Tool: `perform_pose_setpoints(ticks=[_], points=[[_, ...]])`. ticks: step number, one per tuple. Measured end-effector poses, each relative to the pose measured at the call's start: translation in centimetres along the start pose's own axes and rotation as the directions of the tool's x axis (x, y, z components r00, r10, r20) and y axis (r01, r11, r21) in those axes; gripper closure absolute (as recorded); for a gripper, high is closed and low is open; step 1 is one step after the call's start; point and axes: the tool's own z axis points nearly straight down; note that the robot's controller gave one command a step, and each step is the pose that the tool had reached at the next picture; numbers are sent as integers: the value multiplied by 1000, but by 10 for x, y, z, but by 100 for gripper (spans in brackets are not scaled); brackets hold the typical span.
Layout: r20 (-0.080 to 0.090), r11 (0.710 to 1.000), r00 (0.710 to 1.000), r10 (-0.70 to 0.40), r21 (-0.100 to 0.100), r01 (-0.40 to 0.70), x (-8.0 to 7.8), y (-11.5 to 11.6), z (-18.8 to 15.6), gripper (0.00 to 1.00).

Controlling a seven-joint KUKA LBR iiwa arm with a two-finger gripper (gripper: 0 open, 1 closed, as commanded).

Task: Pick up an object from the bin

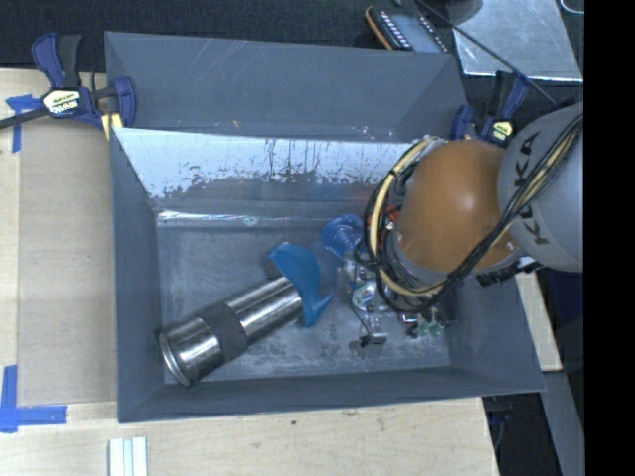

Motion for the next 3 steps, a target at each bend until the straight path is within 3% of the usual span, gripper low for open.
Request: perform_pose_setpoints(ticks=[1, 2, 3], points=[[9, 1000, 1000, 1, 0, -1, -2, 0, -4, 0], [1, 999, 999, -51, 0, 51, -31, 7, 51, 0], [9, 998, 998, 69, 3, -69, -44, 9, 71, 100]])
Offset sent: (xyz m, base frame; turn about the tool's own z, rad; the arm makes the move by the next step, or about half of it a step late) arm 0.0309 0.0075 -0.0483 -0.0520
